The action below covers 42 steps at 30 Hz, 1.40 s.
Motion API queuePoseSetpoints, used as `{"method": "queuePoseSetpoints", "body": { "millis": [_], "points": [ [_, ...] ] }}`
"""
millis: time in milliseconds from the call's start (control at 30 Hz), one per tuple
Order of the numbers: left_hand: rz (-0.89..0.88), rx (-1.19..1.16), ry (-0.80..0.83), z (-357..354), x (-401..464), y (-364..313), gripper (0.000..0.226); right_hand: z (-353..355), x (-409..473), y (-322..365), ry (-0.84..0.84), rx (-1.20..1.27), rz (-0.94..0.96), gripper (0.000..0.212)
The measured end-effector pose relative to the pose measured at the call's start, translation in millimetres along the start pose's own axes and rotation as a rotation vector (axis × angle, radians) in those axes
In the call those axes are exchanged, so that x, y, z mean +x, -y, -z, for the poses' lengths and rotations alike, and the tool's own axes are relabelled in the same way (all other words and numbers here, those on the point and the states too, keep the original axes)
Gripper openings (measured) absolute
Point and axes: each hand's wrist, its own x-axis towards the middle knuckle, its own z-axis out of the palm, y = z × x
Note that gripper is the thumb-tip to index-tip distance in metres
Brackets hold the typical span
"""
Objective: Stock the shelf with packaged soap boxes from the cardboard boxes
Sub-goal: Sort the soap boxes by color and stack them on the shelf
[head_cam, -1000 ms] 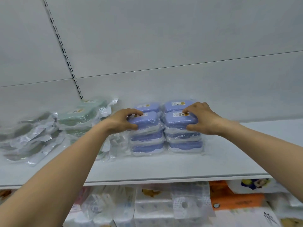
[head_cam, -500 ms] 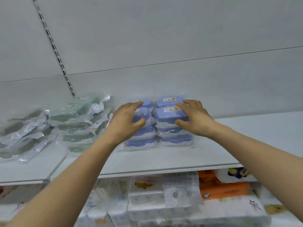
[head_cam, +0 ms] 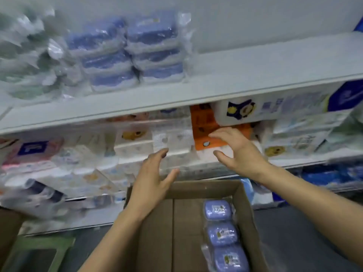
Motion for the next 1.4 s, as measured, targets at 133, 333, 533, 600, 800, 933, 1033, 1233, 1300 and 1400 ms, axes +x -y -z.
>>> {"method": "queuePoseSetpoints", "body": {
  "millis": [133, 333, 533, 600, 800, 933, 1033, 1233, 1300, 1400],
  "points": [
    [0.213, -0.042, 0.198, -75.2, -47.8, 40.8, 0.057, -53.9, -73.6, -49.3, 0.293, 0.015, -0.197, 0.051],
    [0.498, -0.12, 0.479, -171.6, -87.6, 90.2, 0.058, -147.1, -152.7, -88.1, 0.671, -0.071, -0.496, 0.06],
    [0.454, -0.069, 0.558, -247.4, -76.8, 118.5, 0.056, -221.5, -201.2, -104.2, 0.881, -0.15, -0.555, 0.054],
    [0.377, -0.028, 0.562, -267.0, -62.1, 126.1, 0.052, -238.9, -208.2, -114.3, 0.88, -0.162, -0.523, 0.059],
    [0.087, 0.242, 0.681, -336.1, -22.9, 152.8, 0.072, -273.2, -210.3, -131.4, 0.908, -0.385, -0.431, 0.056],
    [0.002, 0.398, 0.741, -361.8, -13.9, 164.0, 0.099, -282.0, -205.5, -134.0, 0.929, -0.422, -0.412, 0.053],
    [-0.013, 0.432, 0.723, -365.6, -17.5, 172.7, 0.104, -284.8, -199.0, -135.0, 0.944, -0.424, -0.399, 0.048],
    [0.188, 0.53, 0.565, -324.3, -48.6, 197.9, 0.099, -288.8, -197.5, -142.3, 1.008, -0.383, -0.366, 0.069],
    [0.386, 0.455, 0.56, -306.3, -67.7, 210.8, 0.105, -288.1, -198.5, -146.5, 1.017, -0.367, -0.348, 0.082],
    [0.716, 0.209, 0.624, -292.5, -88.7, 212.3, 0.093, -283.9, -199.9, -147.9, 0.965, -0.387, -0.305, 0.087]
  ]
}}
